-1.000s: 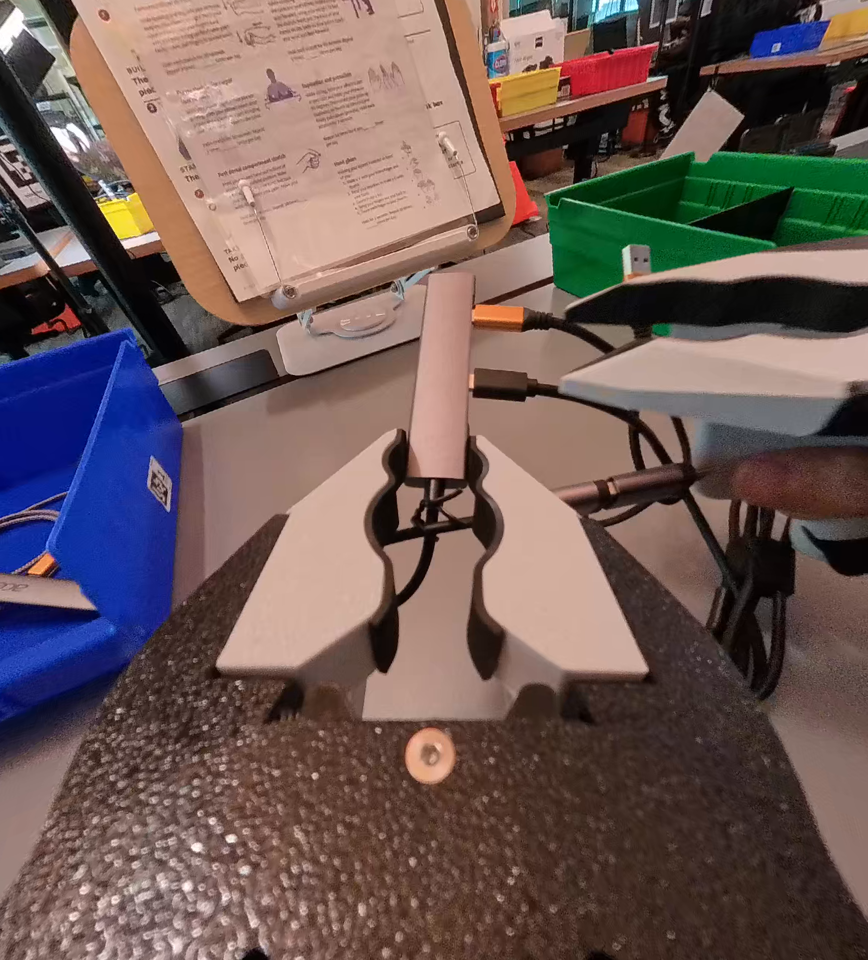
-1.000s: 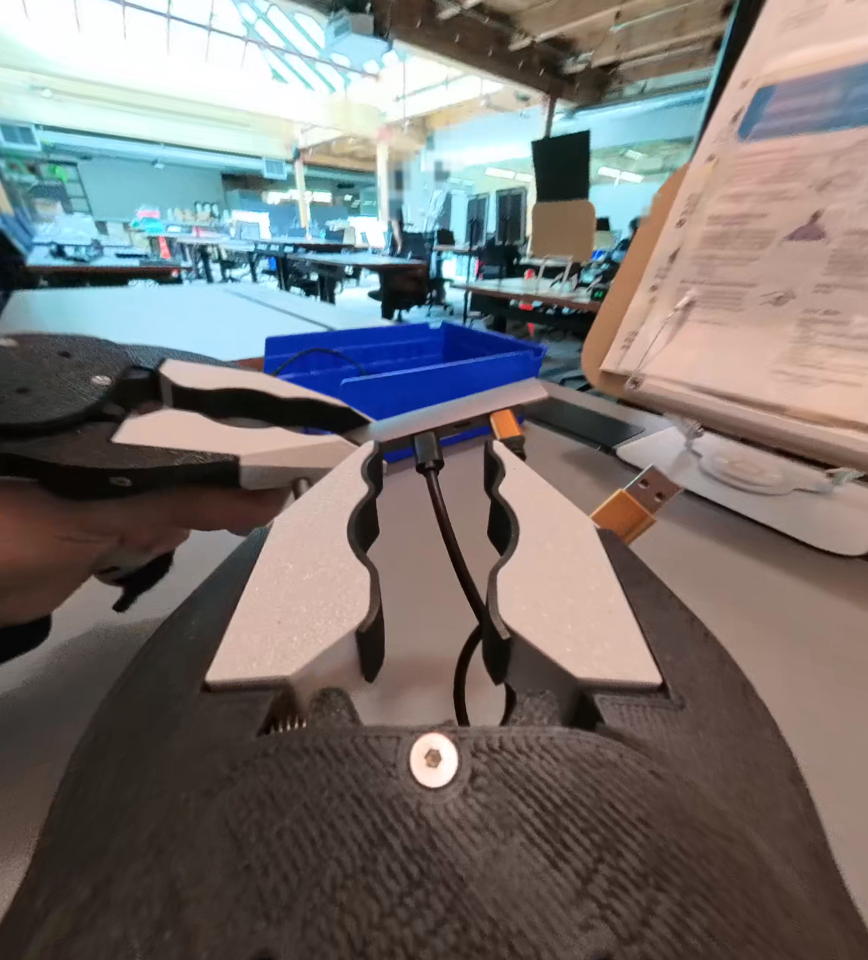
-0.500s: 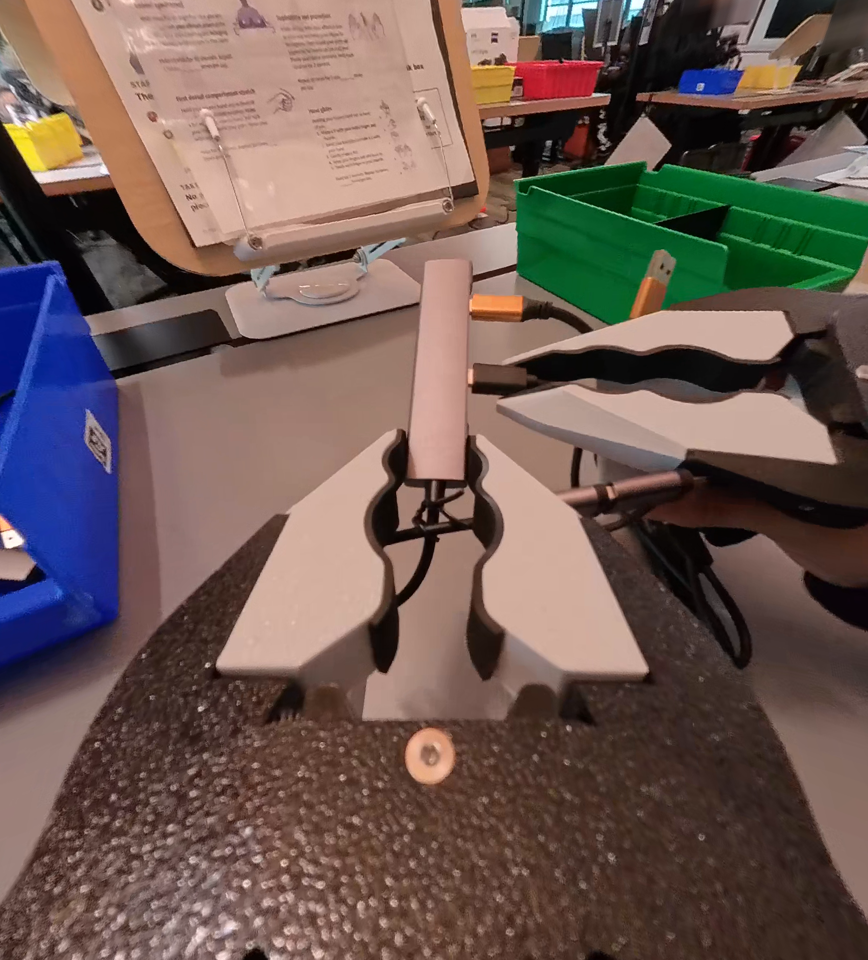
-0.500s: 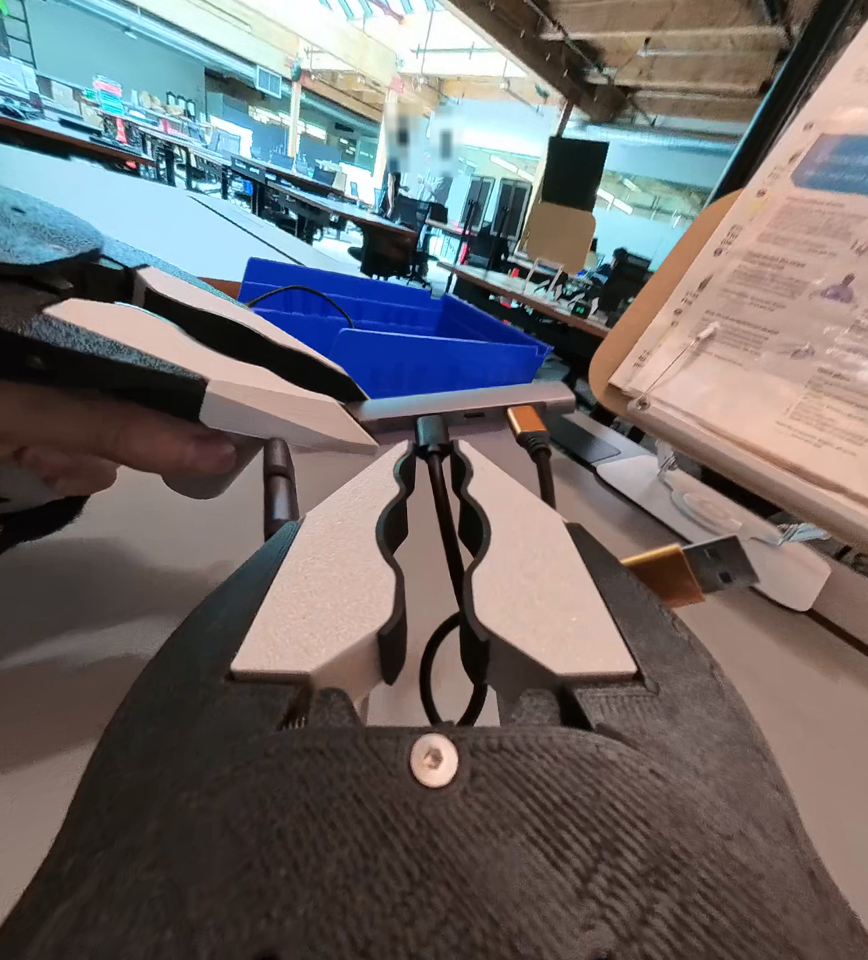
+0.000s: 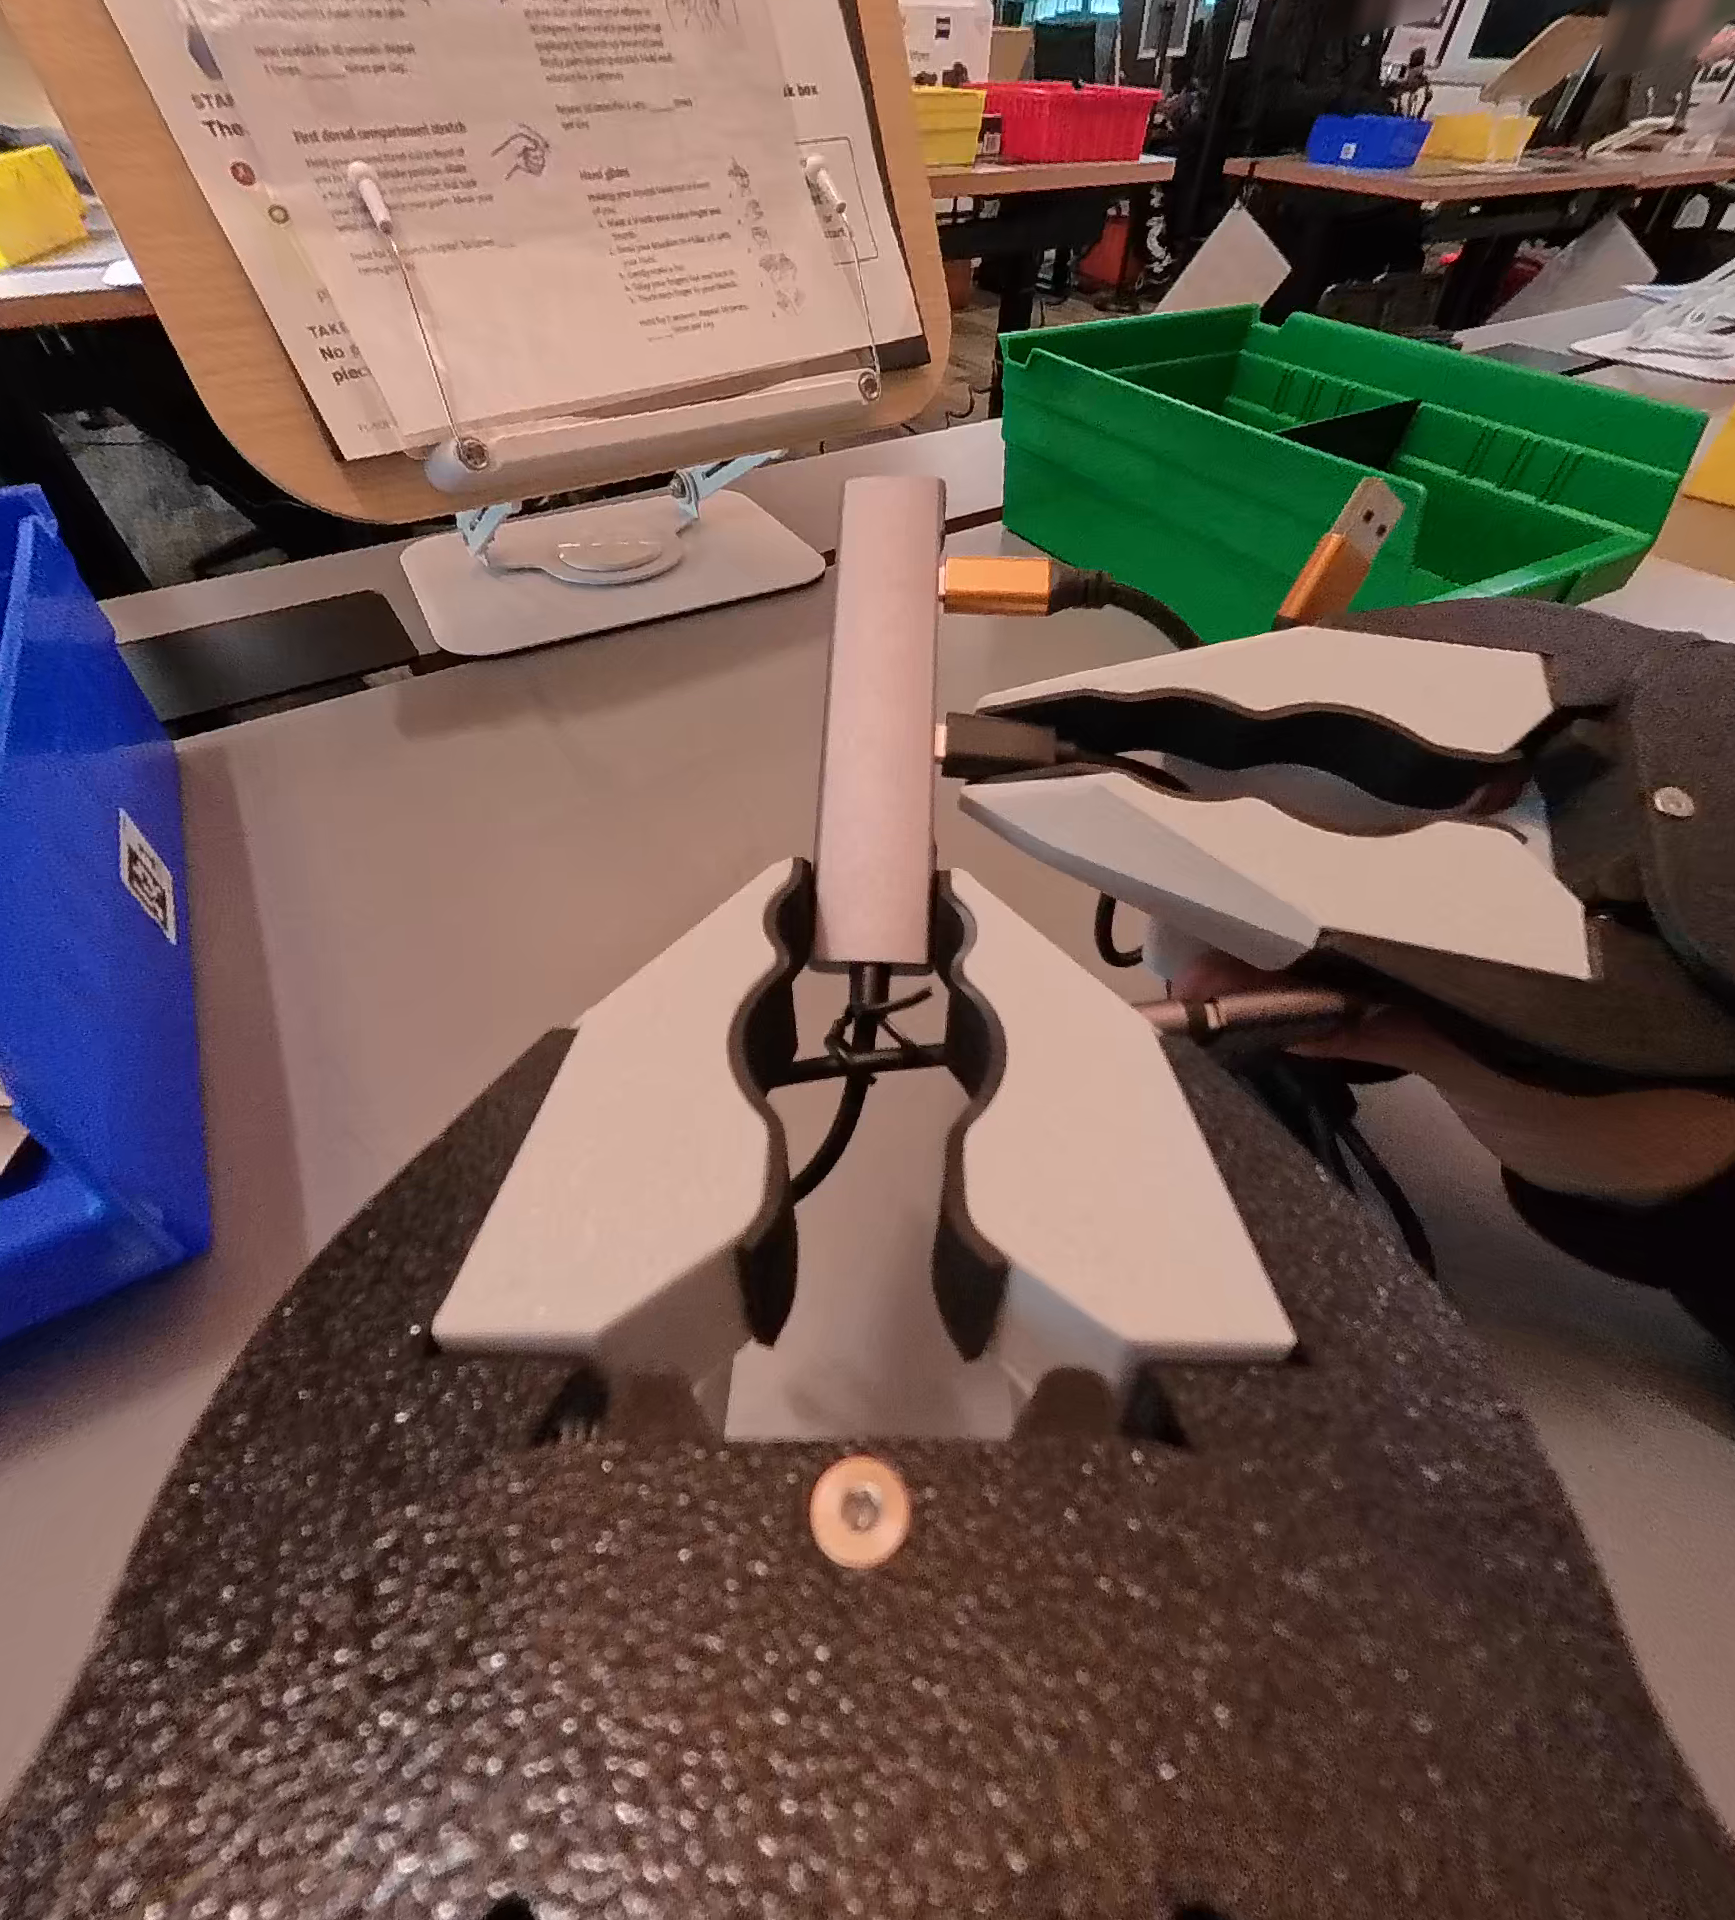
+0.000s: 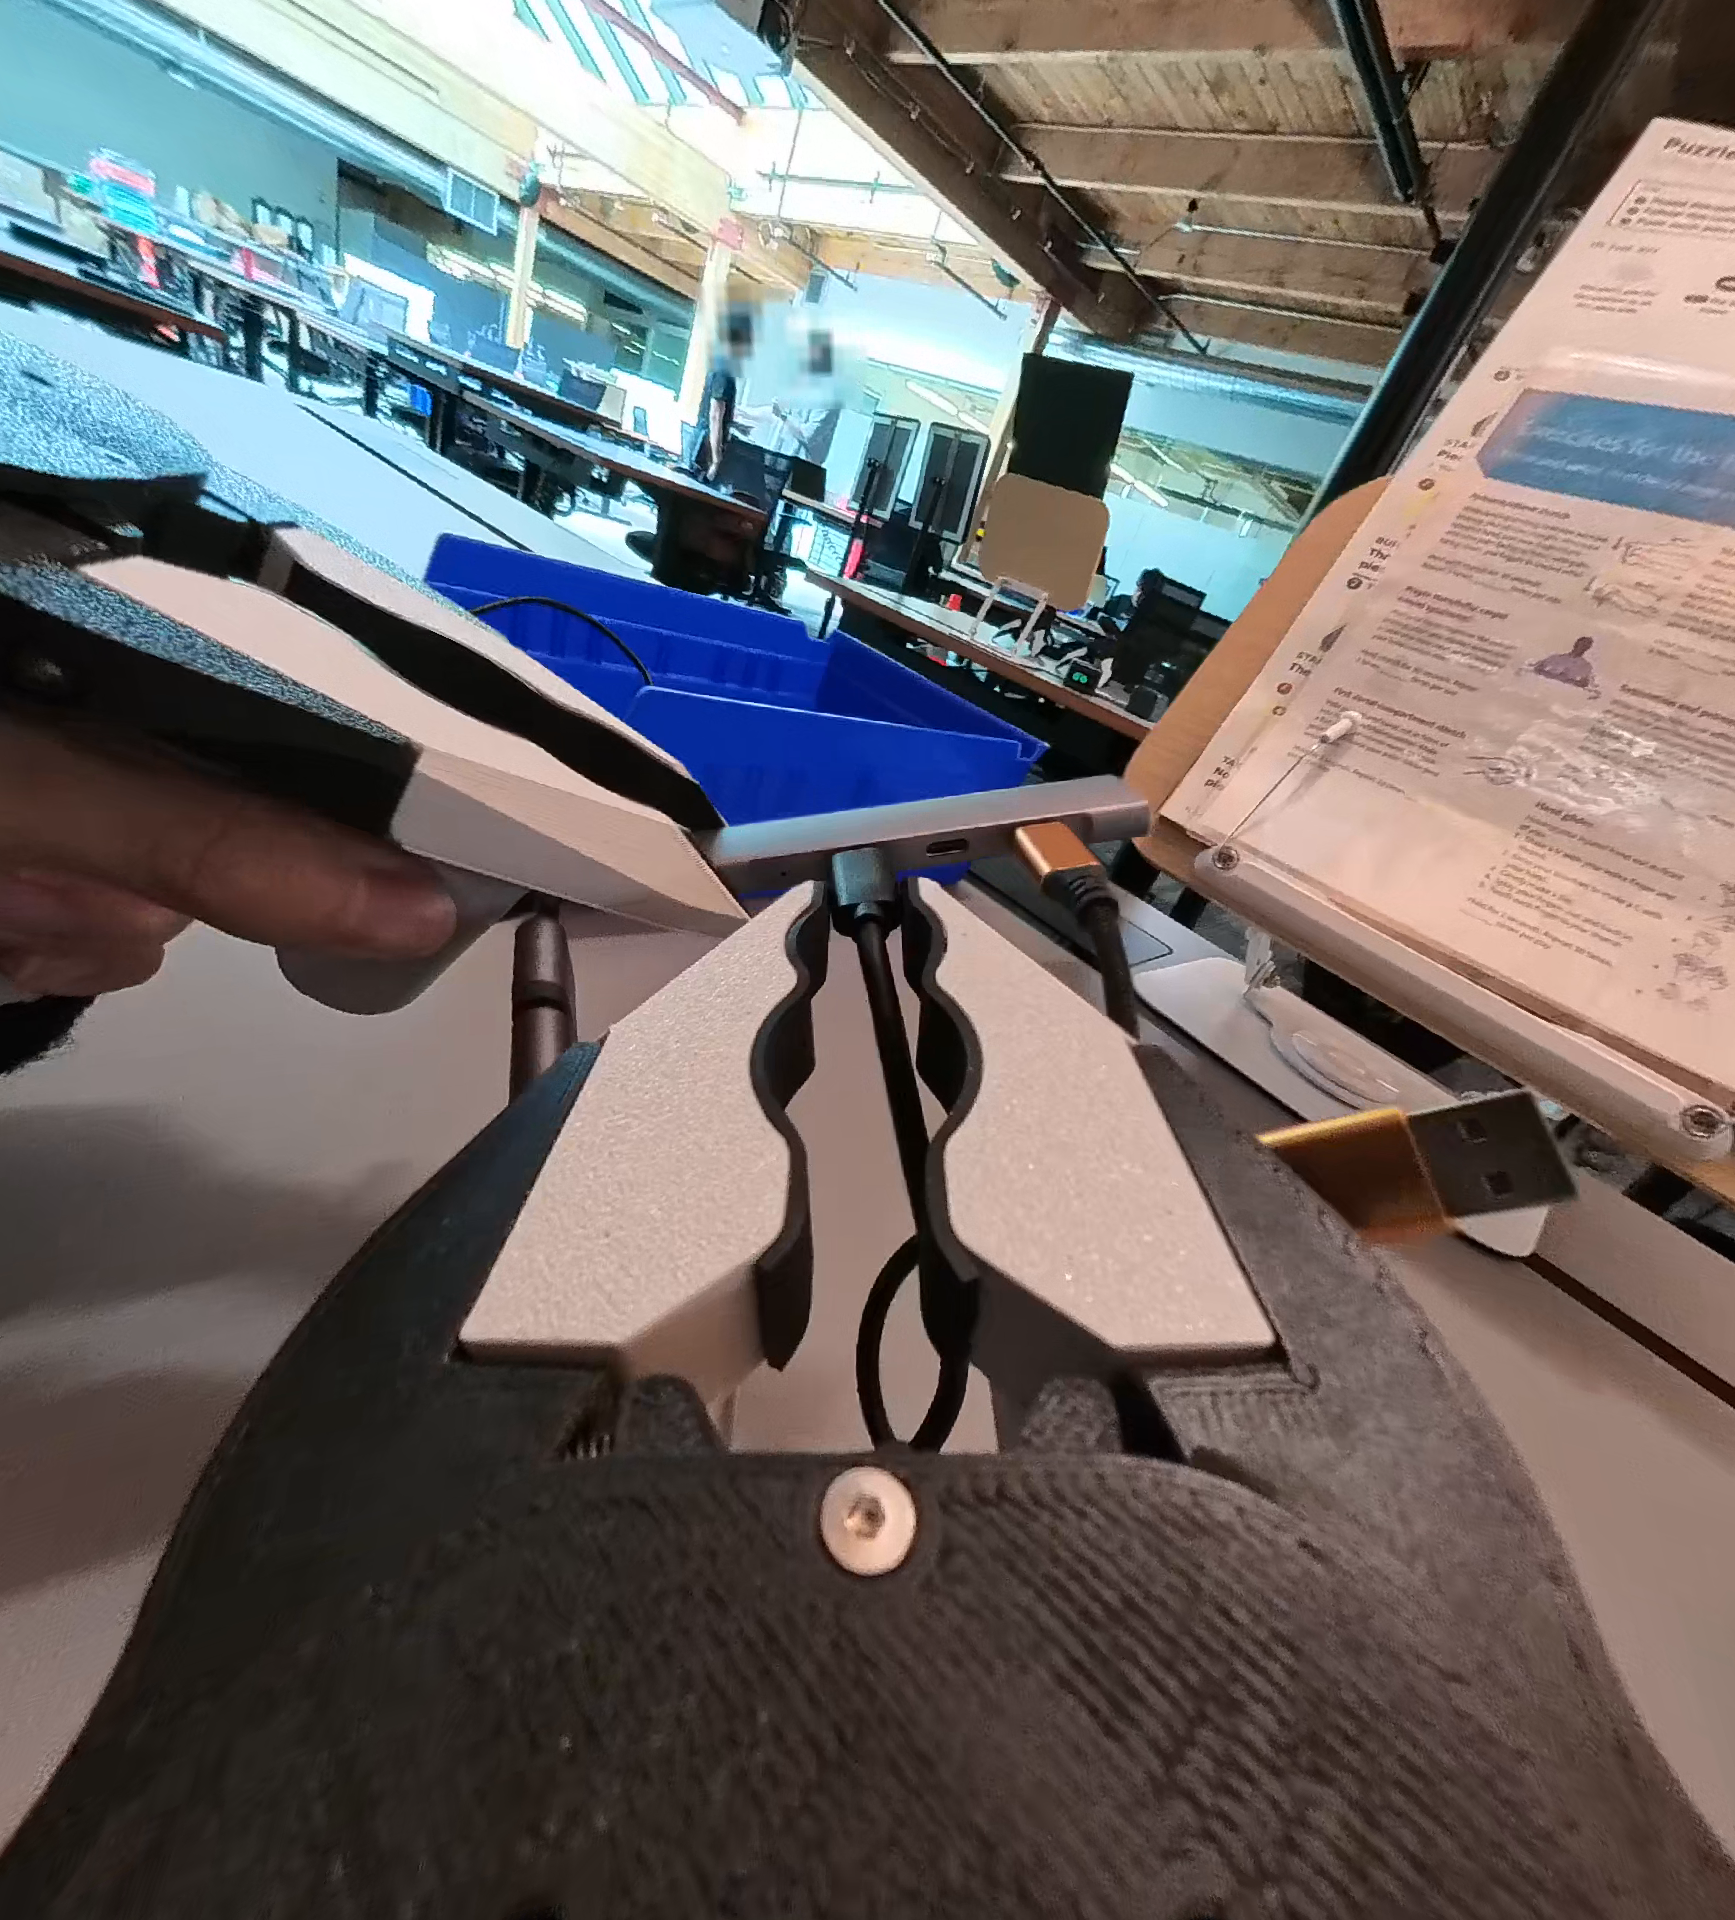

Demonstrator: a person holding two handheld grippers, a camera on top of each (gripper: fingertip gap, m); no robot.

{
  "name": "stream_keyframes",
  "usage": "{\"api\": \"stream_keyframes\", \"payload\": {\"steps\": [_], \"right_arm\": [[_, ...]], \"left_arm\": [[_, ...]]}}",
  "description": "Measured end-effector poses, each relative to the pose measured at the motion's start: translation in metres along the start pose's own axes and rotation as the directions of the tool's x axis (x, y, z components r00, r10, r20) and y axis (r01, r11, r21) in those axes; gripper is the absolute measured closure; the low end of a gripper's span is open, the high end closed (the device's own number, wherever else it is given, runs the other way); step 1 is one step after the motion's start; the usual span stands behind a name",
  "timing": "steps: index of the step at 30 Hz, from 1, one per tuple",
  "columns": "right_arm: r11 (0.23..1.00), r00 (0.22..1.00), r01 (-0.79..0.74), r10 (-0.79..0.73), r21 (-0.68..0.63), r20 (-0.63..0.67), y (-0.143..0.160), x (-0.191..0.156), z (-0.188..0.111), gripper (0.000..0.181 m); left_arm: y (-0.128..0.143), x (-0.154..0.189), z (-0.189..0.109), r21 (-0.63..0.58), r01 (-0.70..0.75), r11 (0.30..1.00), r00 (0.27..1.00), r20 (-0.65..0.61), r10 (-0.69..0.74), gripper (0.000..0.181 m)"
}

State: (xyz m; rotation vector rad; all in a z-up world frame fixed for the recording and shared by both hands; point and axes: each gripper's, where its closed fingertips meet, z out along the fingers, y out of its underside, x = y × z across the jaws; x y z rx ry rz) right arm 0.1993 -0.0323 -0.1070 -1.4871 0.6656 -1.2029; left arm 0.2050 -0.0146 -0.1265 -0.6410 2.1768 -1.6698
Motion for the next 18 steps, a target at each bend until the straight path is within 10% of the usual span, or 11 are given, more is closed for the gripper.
{"api": "stream_keyframes", "payload": {"steps": [18], "right_arm": [[0.976, 0.976, -0.213, 0.215, 0.051, -0.044, -0.012, 0.007, -0.011, 0.171]], "left_arm": [[-0.027, 0.005, -0.002, 0.327, -0.113, 0.938, 0.994, 0.031, 0.108, 0.154]]}}
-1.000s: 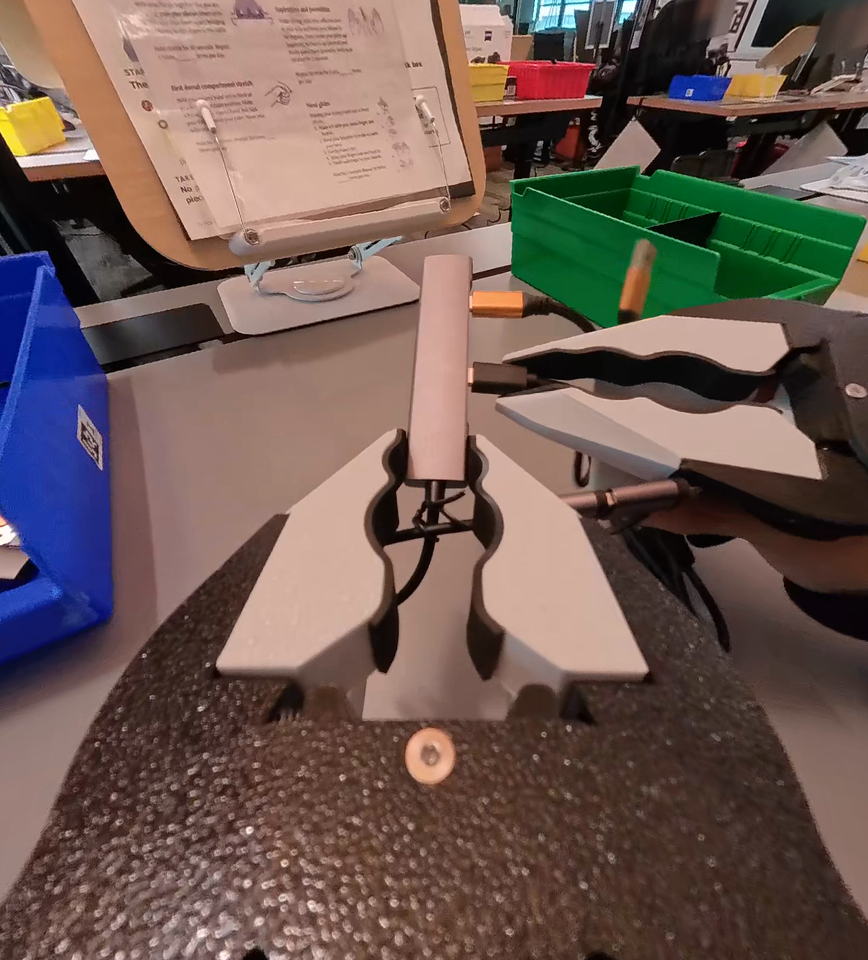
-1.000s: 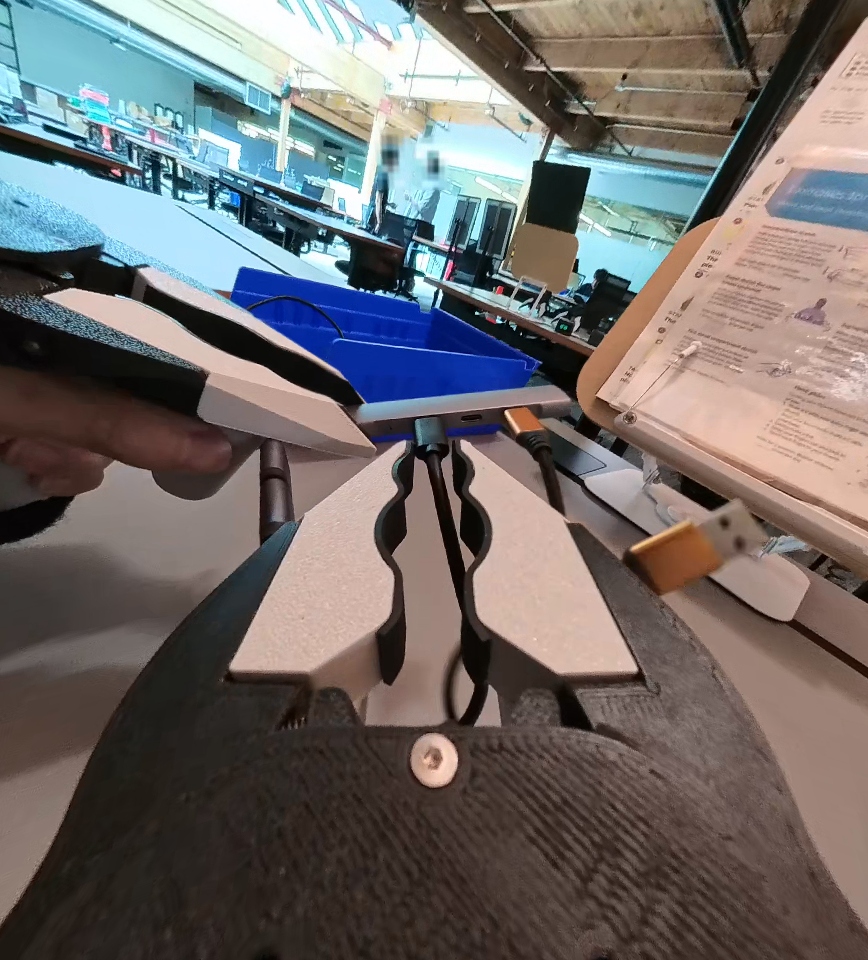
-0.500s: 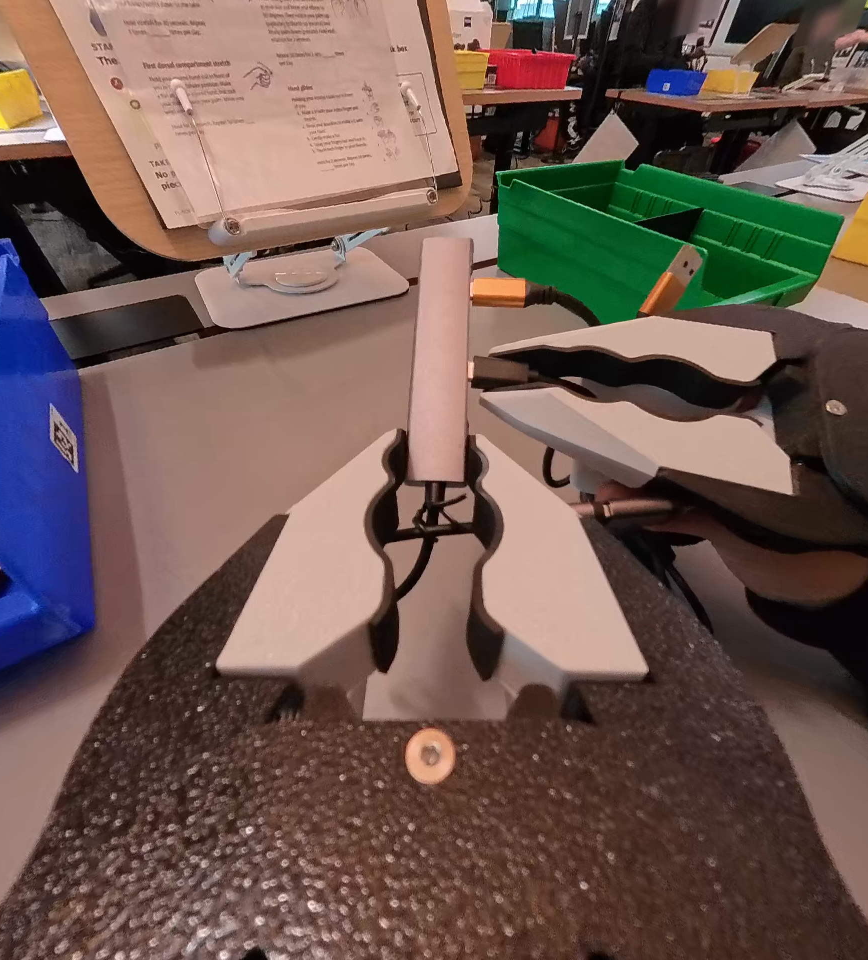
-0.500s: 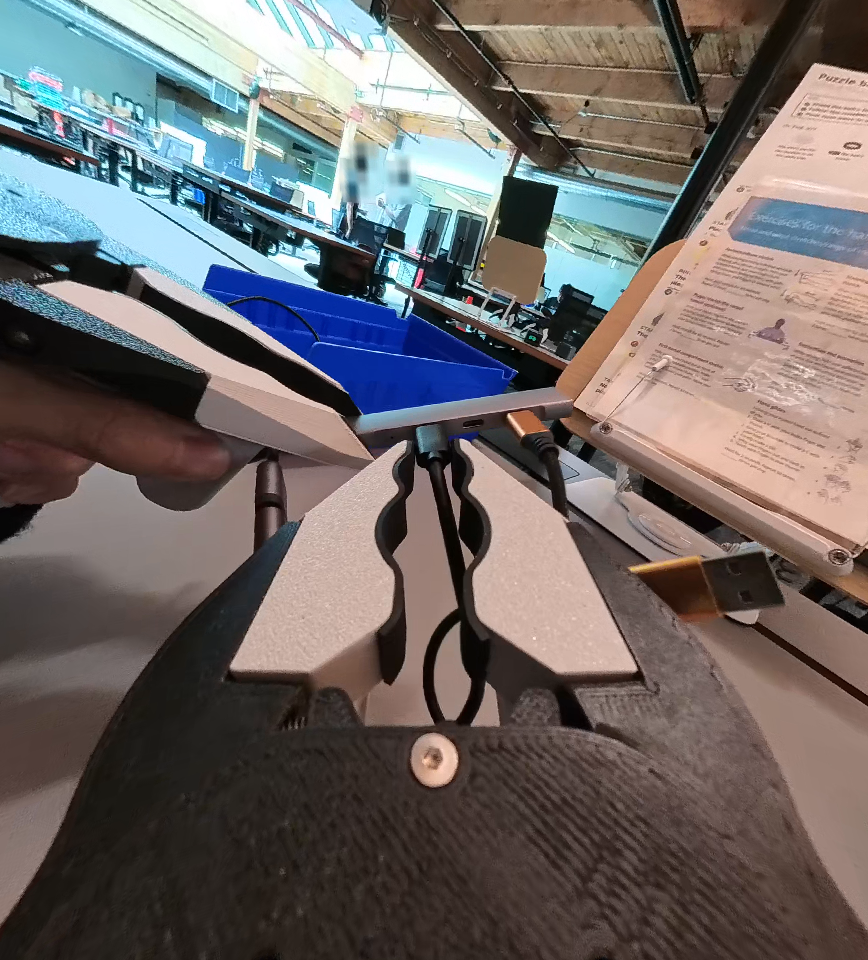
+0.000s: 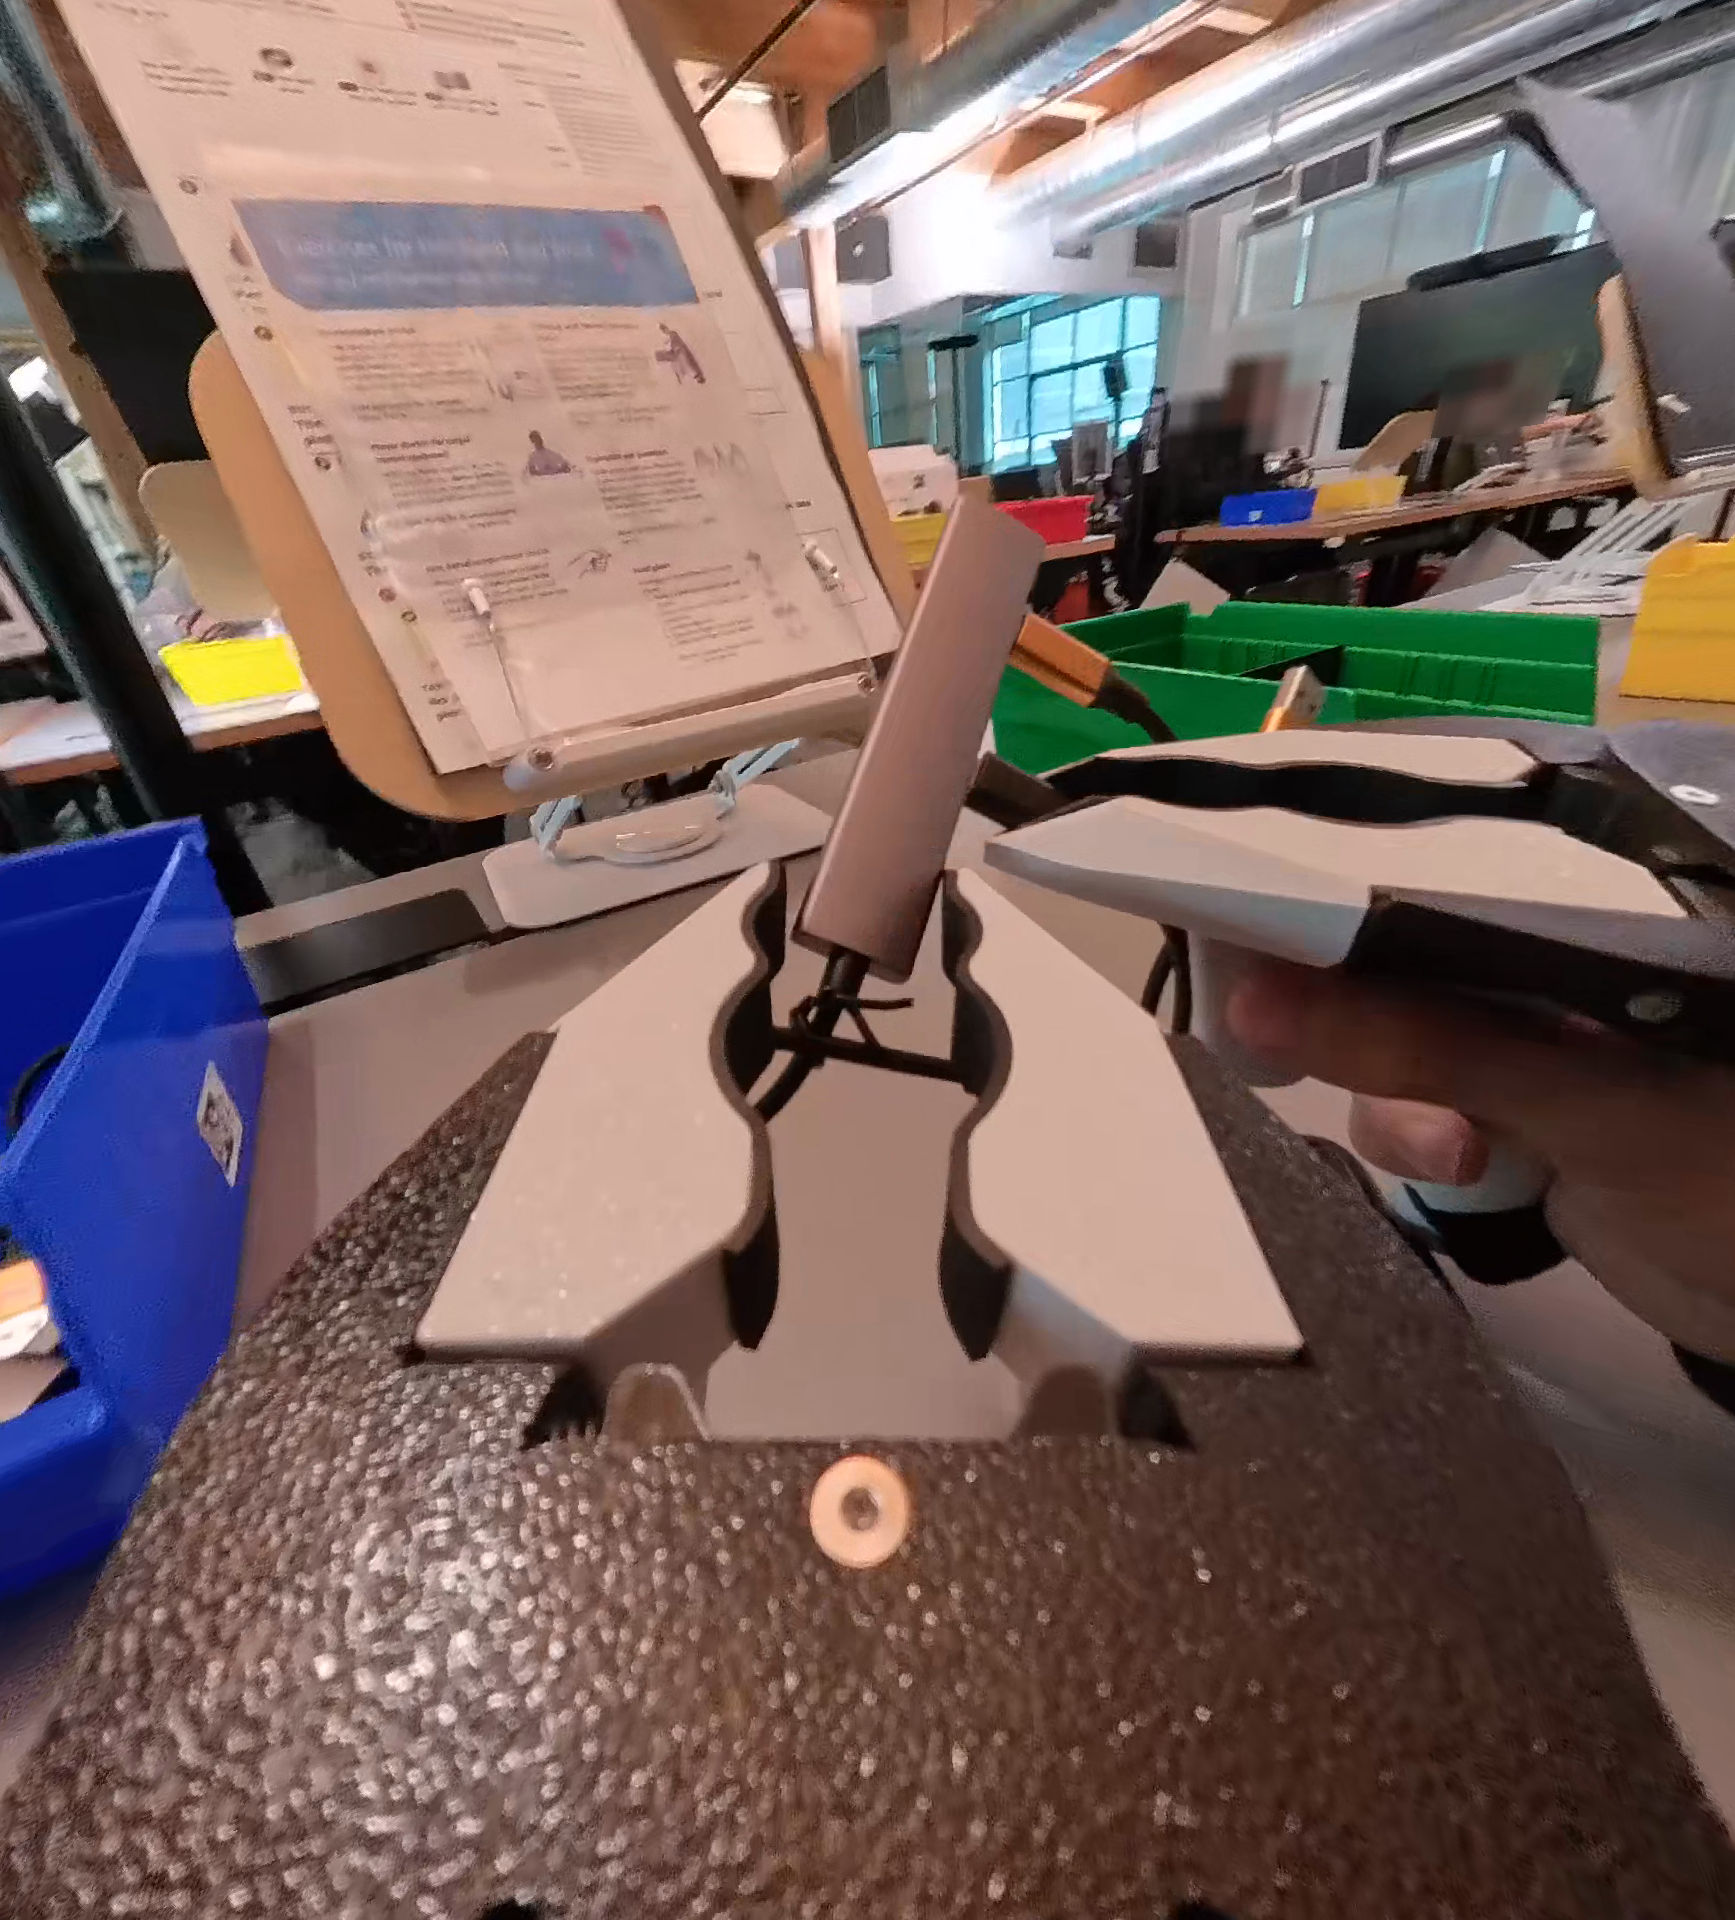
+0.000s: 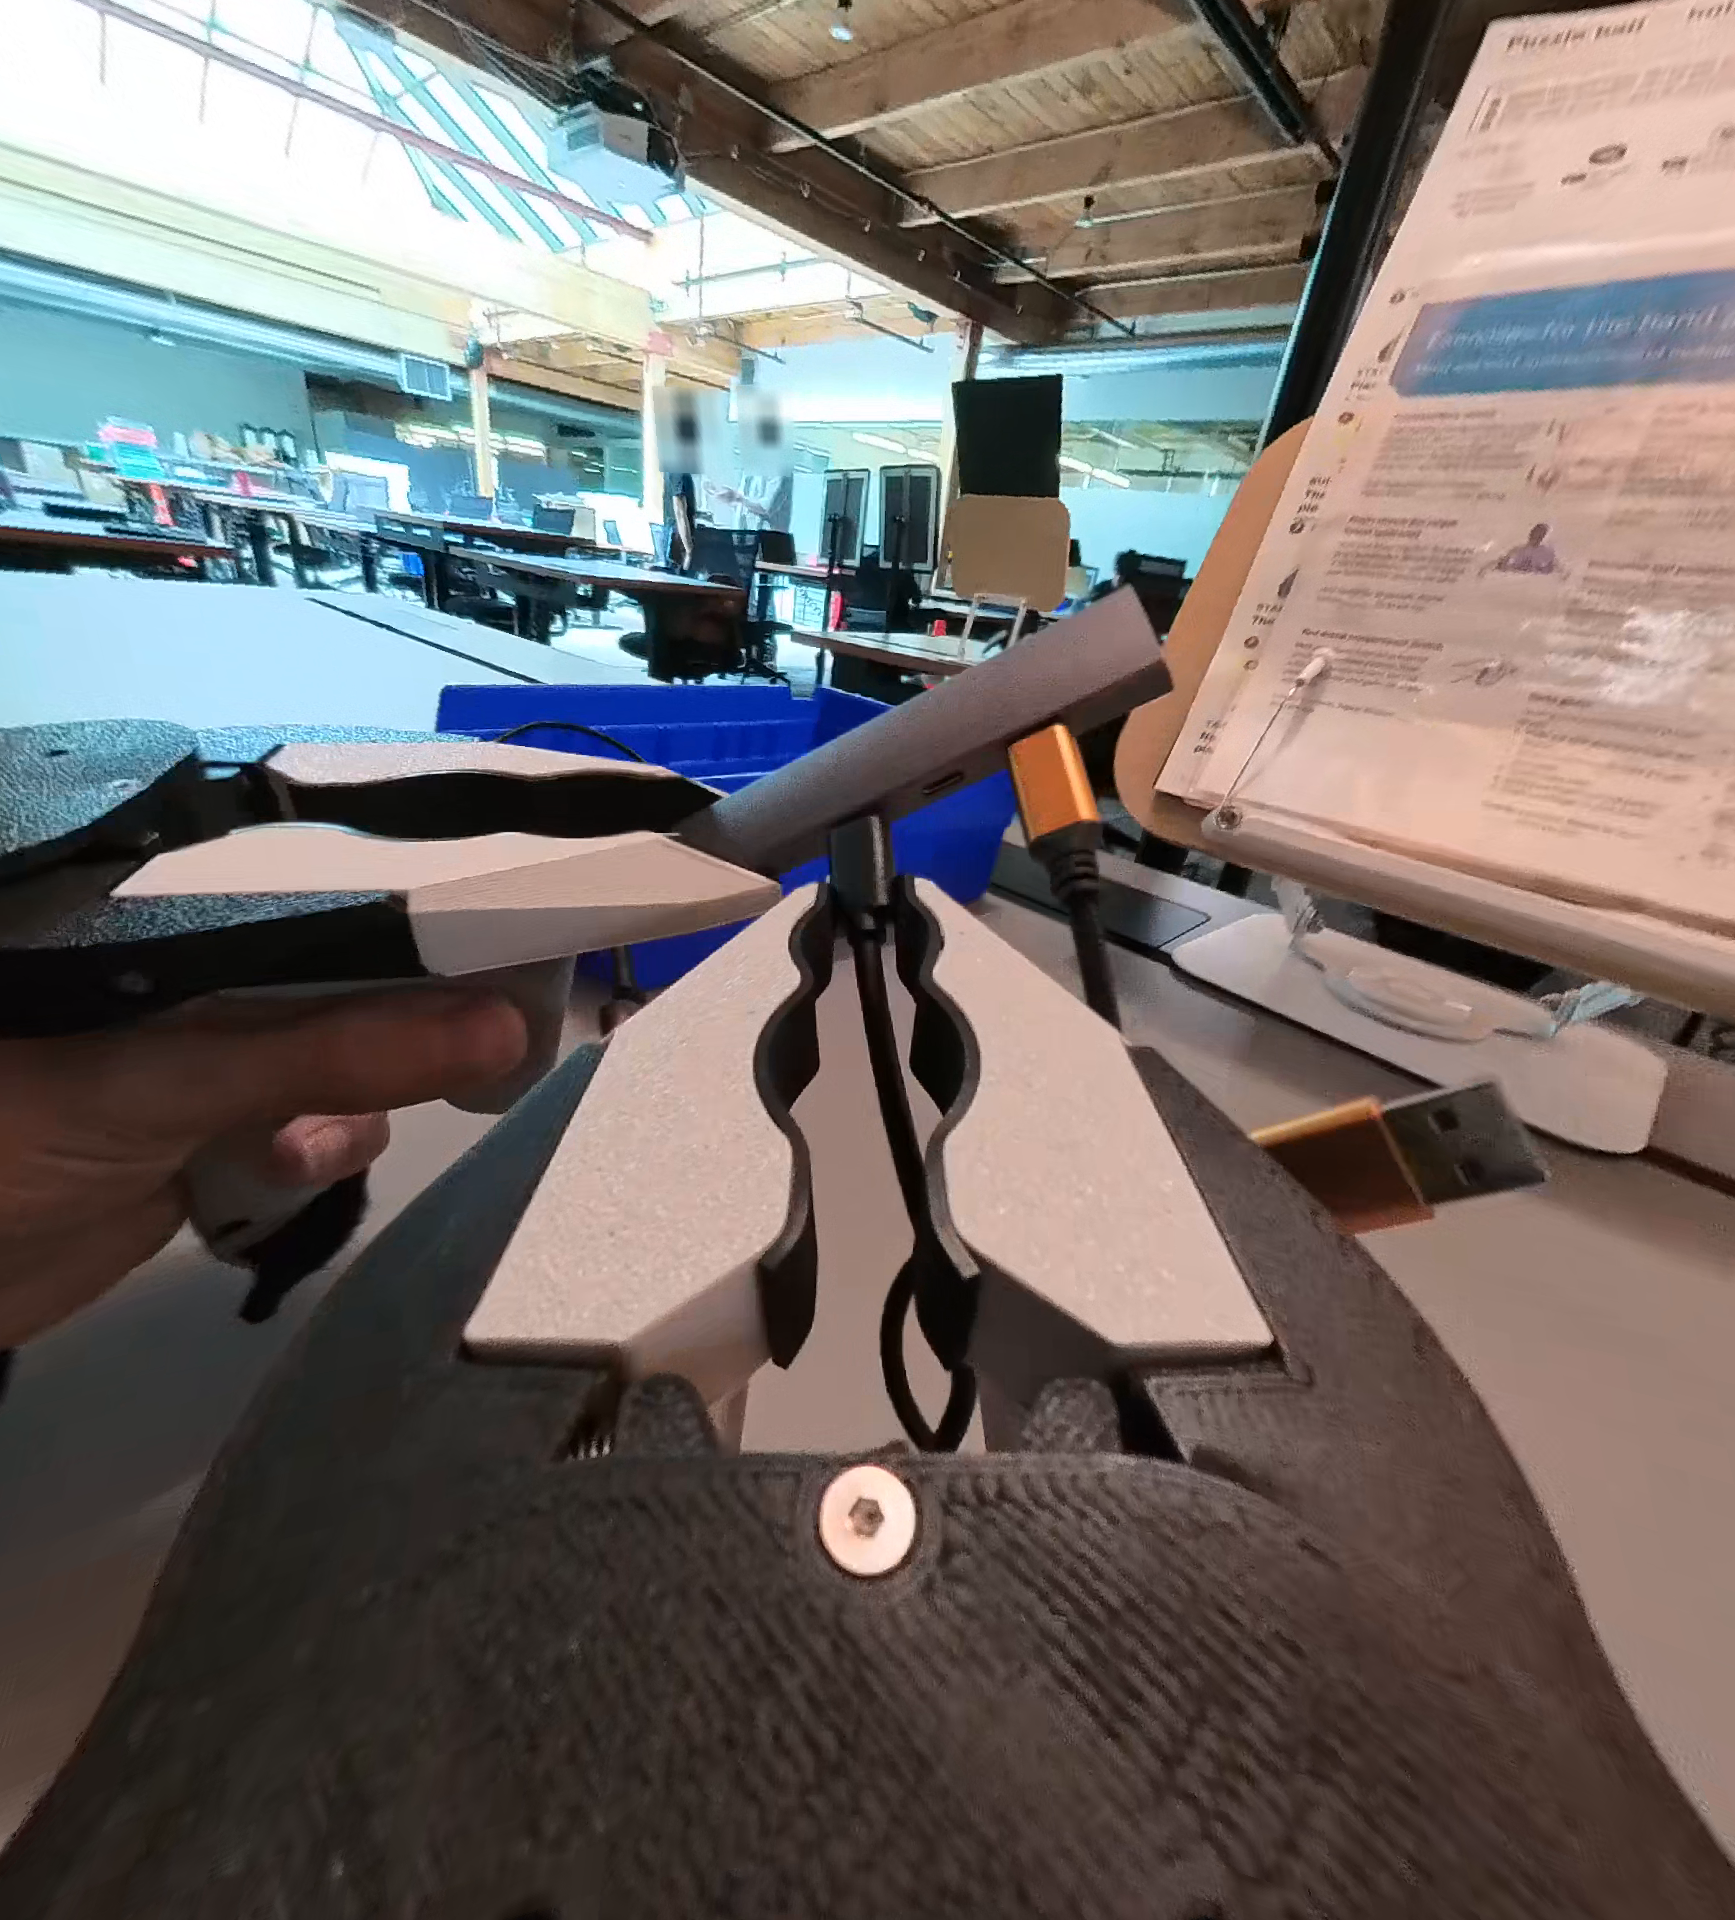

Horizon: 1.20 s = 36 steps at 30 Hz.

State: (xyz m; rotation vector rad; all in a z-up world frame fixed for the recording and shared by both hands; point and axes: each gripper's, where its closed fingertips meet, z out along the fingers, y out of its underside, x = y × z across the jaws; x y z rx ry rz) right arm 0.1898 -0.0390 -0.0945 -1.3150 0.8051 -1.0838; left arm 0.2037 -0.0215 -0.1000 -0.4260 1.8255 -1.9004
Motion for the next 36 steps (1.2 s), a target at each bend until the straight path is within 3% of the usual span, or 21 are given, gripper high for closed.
{"api": "stream_keyframes", "payload": {"steps": [2, 8, 12, 15, 18, 20, 22, 25, 29, 32, 34, 36], "right_arm": [[0.998, 0.997, -0.063, 0.063, -0.001, 0.036, 0.001, -0.001, -0.001, 0.171], [0.971, 0.953, -0.238, 0.236, -0.015, 0.19, 0.005, -0.006, -0.005, 0.172], [0.969, 0.948, -0.244, 0.247, -0.037, 0.203, 0.008, -0.009, -0.005, 0.172], [0.986, 0.976, -0.162, 0.164, -0.025, 0.14, 0.012, -0.004, -0.004, 0.171], [0.996, 0.996, 0.092, -0.092, 0.017, -0.001, 0.007, 0.006, -0.005, 0.169], [0.952, 0.946, 0.305, -0.301, 0.014, -0.121, -0.001, 0.012, -0.009, 0.173], [0.91, 0.901, 0.413, -0.412, -0.022, -0.138, 0.001, 0.01, -0.008, 0.172], [0.866, 0.862, 0.491, -0.499, -0.1, -0.091, 0.015, 0.005, -0.003, 0.164], [0.882, 0.896, 0.435, -0.445, -0.185, -0.014, 0.037, 0.001, 0.004, 0.161], [0.852, 0.862, 0.487, -0.504, -0.194, -0.054, 0.035, 0.008, 0.002, 0.153], [0.822, 0.827, 0.538, -0.557, -0.188, -0.071, 0.032, 0.009, 0.0, 0.152], [0.8, 0.799, 0.569, -0.592, -0.19, -0.1, 0.027, 0.011, 0.0, 0.156]], "left_arm": [[-0.003, 0.002, -0.002, 0.047, -0.041, 0.998, 0.998, -0.037, 0.043, 0.155], [-0.013, 0.009, -0.013, 0.163, -0.339, 0.926, 0.932, -0.077, 0.355, 0.157], [-0.008, 0.006, -0.014, 0.104, -0.526, 0.844, 0.848, -0.015, 0.53, 0.16], [-0.003, 0.005, -0.01, -0.008, -0.556, 0.831, 0.831, -0.002, 0.556, 0.161], [0.0, 0.005, -0.005, -0.097, -0.443, 0.891, 0.895, -0.001, 0.445, 0.161], [0.004, 0.008, -0.002, -0.18, -0.258, 0.949, 0.966, -0.034, 0.257, 0.161], [0.006, 0.012, -0.004, -0.245, -0.035, 0.969, 0.998, -0.062, 0.02, 0.162], [0.003, 0.008, -0.009, -0.257, 0.161, 0.953, 0.979, -0.083, -0.188, 0.175], [0.014, -0.002, -0.009, -0.262, 0.096, 0.96, 0.989, -0.082, -0.121, 0.175], [0.019, 0.003, -0.007, -0.275, 0.208, 0.939, 0.962, -0.116, -0.247, 0.176], [0.014, 0.005, -0.008, -0.264, 0.303, 0.916, 0.927, -0.142, -0.347, 0.176], [0.007, 0.009, -0.011, -0.27, 0.45, 0.851, 0.843, -0.188, -0.505, 0.177]]}}
